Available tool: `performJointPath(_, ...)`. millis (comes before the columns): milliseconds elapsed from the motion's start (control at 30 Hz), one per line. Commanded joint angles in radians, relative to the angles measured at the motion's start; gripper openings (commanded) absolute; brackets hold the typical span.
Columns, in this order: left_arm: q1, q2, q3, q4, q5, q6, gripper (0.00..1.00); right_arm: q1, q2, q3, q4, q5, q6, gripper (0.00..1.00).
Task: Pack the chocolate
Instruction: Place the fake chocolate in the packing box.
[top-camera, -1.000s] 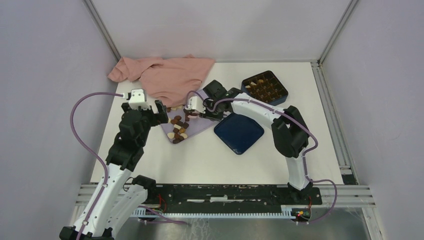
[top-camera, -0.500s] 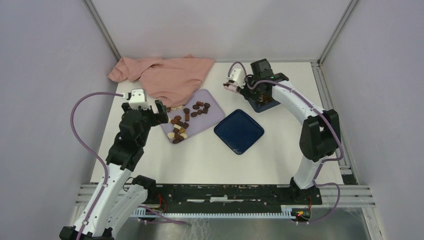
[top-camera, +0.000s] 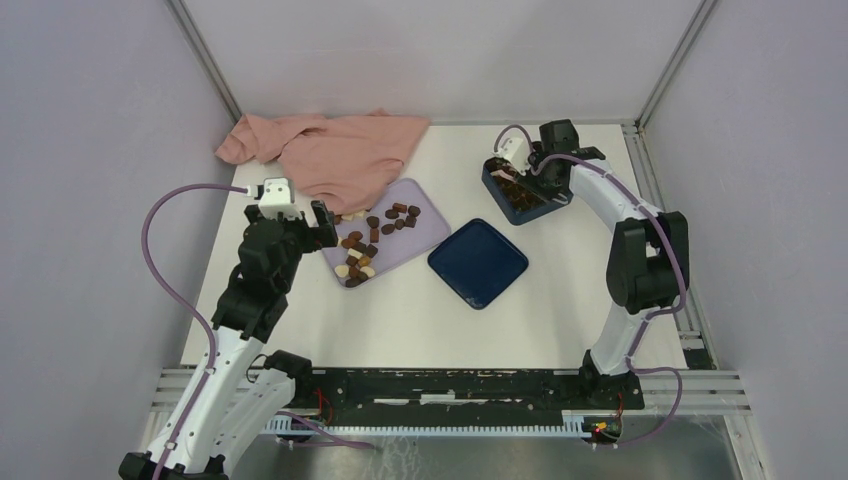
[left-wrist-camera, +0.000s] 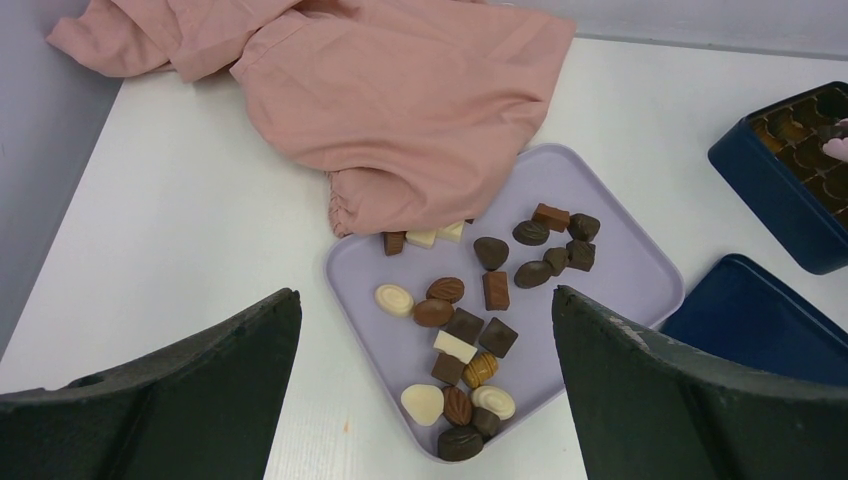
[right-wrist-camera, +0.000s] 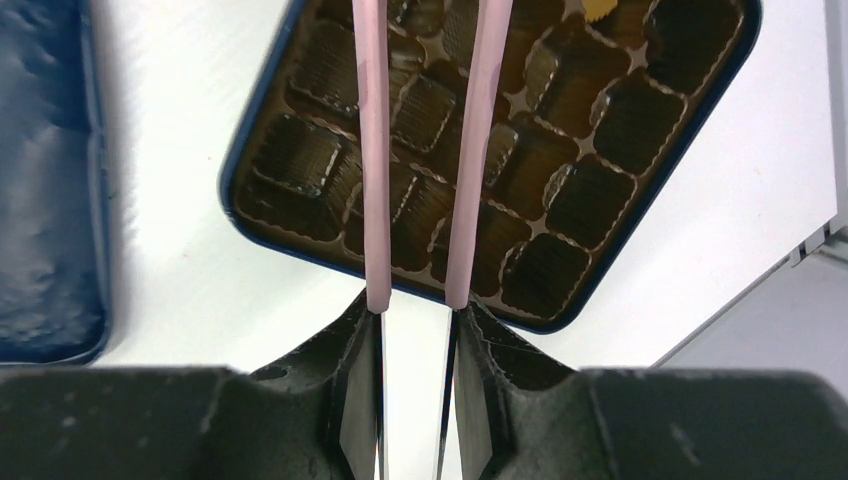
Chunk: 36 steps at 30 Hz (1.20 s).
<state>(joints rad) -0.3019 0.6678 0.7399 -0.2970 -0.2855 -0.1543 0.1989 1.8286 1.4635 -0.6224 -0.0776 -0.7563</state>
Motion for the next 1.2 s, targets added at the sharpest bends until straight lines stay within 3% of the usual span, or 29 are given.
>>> performJointPath(0,0.007,0.001,0.007,0.037,0.011,0.051,1.0,-0.015,0.034,-0.003,0.035,0.071,-0.024,0.2)
performJointPath(300,0.007,0.006,0.009,0.036,0.015,0.051,1.0,-0.018,0.084,0.004,0.047,0.112,-0.026,0.22)
performJointPath(767,0.007,0.005,0.009,0.037,0.016,0.05,1.0,-0.016,0.101,0.018,0.043,0.096,-0.023,0.37)
performJointPath(1167,0.007,0.006,0.009,0.036,0.016,0.05,1.0,-0.017,0.088,0.018,0.043,0.087,-0.021,0.38)
